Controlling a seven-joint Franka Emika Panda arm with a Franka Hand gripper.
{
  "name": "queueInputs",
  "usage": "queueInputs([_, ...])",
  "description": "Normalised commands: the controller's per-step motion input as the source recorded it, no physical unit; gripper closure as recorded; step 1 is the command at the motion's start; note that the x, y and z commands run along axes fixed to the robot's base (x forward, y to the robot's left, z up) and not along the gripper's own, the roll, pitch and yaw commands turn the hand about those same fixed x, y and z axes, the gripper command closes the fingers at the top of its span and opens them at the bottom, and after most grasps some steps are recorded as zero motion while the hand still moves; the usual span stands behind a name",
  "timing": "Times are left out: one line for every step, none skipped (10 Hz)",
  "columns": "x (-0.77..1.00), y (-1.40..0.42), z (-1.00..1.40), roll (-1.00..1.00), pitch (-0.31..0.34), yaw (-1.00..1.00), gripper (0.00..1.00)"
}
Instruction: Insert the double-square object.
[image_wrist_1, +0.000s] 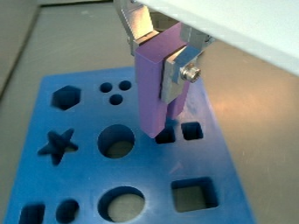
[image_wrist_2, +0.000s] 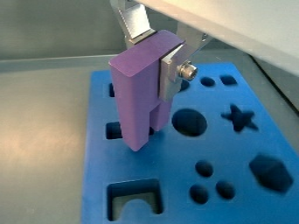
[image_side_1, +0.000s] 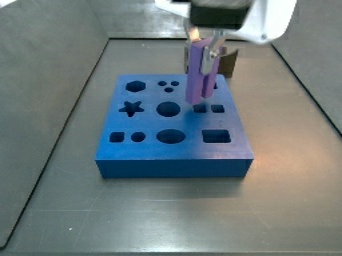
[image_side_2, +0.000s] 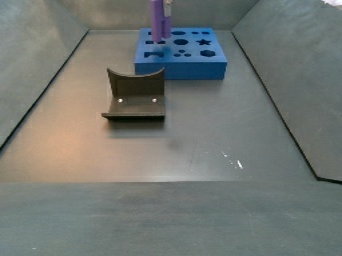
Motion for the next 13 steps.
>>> queueInputs([0.0, 0.0, -0.12, 0.0, 0.0, -1.0, 1.0])
queueInputs([0.0, 0.0, -0.11, 0.0, 0.0, -1.0, 1.0])
queueInputs([0.0, 0.0, -0.12, 0.0, 0.0, -1.0, 1.0])
queueInputs([0.0, 0.0, -0.13, 0.01, 0.0, -1.0, 1.0])
queueInputs([0.07, 0.0, -0.13, 0.0, 0.0, -1.0, 1.0])
queueInputs([0.23, 0.0, -0.17, 0.02, 0.0, -0.87, 1.0])
queueInputs([0.37, 0.0, -0.15, 0.02, 0.0, -0.74, 1.0])
queueInputs([0.6, -0.14, -0.22, 0.04, 0.0, -0.49, 1.0])
queueInputs([0.42, -0.06, -0.21, 0.04, 0.019, -0.18, 1.0])
queueInputs([0.27, -0.12, -0.33, 0.11, 0.0, 0.0, 1.0])
queueInputs([0.14, -0.16, -0.39, 0.27, 0.0, -0.01, 1.0])
queueInputs([0.07, -0.1, -0.51, 0.13, 0.0, -0.28, 1.0])
queueInputs([-0.06, 0.0, -0.41, 0.0, -0.003, -0.47, 1.0])
